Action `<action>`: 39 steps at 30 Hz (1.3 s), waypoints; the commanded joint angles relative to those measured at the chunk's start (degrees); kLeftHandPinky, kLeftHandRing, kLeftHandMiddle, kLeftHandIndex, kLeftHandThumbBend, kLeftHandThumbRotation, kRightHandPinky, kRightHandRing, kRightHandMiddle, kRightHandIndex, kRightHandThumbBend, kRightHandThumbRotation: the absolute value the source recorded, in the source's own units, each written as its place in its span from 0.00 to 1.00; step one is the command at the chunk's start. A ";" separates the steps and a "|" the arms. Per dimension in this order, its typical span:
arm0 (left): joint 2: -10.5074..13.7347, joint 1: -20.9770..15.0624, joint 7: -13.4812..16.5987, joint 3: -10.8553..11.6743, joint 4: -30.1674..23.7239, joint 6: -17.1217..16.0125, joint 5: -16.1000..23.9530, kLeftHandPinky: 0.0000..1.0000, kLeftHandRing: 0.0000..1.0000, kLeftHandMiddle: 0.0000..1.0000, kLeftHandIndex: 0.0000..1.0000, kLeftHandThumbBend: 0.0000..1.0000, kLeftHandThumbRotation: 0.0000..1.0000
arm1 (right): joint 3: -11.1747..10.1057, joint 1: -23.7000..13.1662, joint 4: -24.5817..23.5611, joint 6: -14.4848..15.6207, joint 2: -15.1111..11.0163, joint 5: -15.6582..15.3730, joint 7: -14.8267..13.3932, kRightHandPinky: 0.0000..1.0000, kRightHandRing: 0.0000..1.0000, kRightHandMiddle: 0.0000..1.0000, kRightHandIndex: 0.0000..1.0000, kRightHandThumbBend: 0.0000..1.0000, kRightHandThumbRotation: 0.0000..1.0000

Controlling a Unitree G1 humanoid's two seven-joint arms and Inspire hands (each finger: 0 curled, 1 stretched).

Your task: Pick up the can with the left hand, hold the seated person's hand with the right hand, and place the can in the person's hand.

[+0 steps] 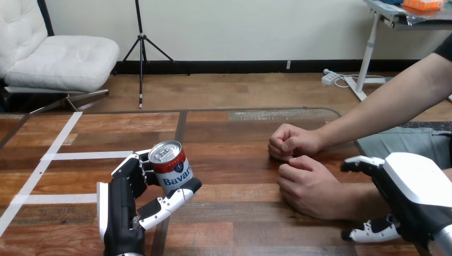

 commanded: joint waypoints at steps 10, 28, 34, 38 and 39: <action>-0.35 -2.09 -0.24 -0.83 -3.23 -1.56 -0.03 0.49 0.45 0.48 0.55 0.58 0.00 | -0.84 -5.00 -2.09 2.50 -3.61 -2.79 3.63 0.80 0.81 0.81 0.78 0.91 0.13; -0.72 -2.33 -0.28 -1.50 -3.44 -1.65 -0.19 0.45 0.44 0.48 0.55 0.58 0.00 | 0.78 -7.57 0.38 4.01 -6.00 -5.81 7.52 0.80 0.82 0.81 0.79 0.93 0.14; -0.54 -2.15 0.11 -1.69 -3.69 -1.43 0.23 0.44 0.44 0.48 0.55 0.58 0.00 | 1.28 -8.25 1.60 3.96 -6.71 -6.61 7.11 0.80 0.82 0.81 0.78 0.95 0.11; -0.31 -2.22 0.10 -1.70 -3.36 -1.75 0.28 0.44 0.44 0.48 0.55 0.59 0.00 | 1.59 -8.75 2.52 3.50 -7.31 -7.52 7.01 0.79 0.82 0.81 0.79 0.94 0.10; -0.16 -2.24 0.39 -1.66 -3.29 -1.82 0.75 0.44 0.44 0.48 0.55 0.59 0.00 | 1.63 -8.97 2.81 3.47 -7.38 -7.63 7.09 0.79 0.82 0.81 0.79 0.94 0.10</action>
